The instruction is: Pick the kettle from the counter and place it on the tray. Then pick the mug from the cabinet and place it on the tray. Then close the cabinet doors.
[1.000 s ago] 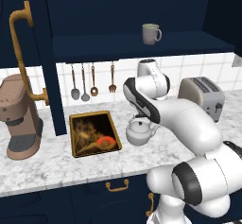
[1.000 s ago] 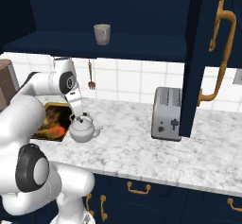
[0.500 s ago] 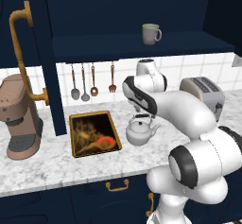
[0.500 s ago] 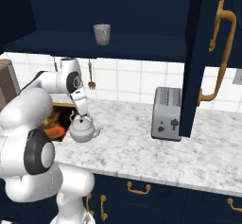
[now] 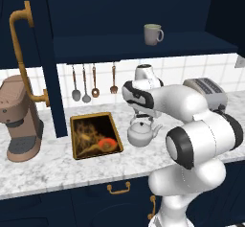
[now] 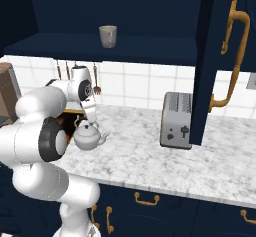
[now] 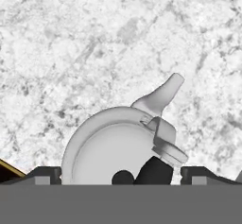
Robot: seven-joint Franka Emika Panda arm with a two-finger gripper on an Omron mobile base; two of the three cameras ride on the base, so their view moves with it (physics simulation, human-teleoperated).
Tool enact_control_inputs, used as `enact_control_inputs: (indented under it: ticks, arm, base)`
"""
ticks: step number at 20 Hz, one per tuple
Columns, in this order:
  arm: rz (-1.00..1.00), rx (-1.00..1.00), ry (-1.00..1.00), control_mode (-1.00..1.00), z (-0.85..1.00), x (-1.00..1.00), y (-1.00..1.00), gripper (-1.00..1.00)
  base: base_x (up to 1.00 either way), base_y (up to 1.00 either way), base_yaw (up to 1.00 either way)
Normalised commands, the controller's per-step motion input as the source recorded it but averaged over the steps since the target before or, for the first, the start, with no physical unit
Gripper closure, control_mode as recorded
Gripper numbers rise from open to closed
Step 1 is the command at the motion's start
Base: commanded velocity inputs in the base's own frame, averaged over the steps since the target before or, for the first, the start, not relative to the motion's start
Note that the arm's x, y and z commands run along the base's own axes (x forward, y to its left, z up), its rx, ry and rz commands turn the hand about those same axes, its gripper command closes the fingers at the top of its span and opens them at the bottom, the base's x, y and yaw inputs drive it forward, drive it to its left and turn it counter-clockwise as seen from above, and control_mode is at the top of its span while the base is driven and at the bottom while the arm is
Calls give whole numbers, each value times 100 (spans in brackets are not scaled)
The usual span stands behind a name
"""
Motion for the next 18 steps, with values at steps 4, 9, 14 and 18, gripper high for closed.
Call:
enact_control_inputs:
  ticks: [4, 9, 14, 18]
  arm:
    - [-3, 0, 0, -100, -32, 6, 14, -100]
    - [-1, 0, 0, -100, -14, 0, 5, 100]
    - [2, 0, -2, -100, 2, -1, 8, 100]
    - [3, 8, -17, -100, 37, -13, 10, 100]
  base:
    - [0, 0, 0]
    - [0, 0, 0]
    - [0, 0, 0]
    - [0, 0, 0]
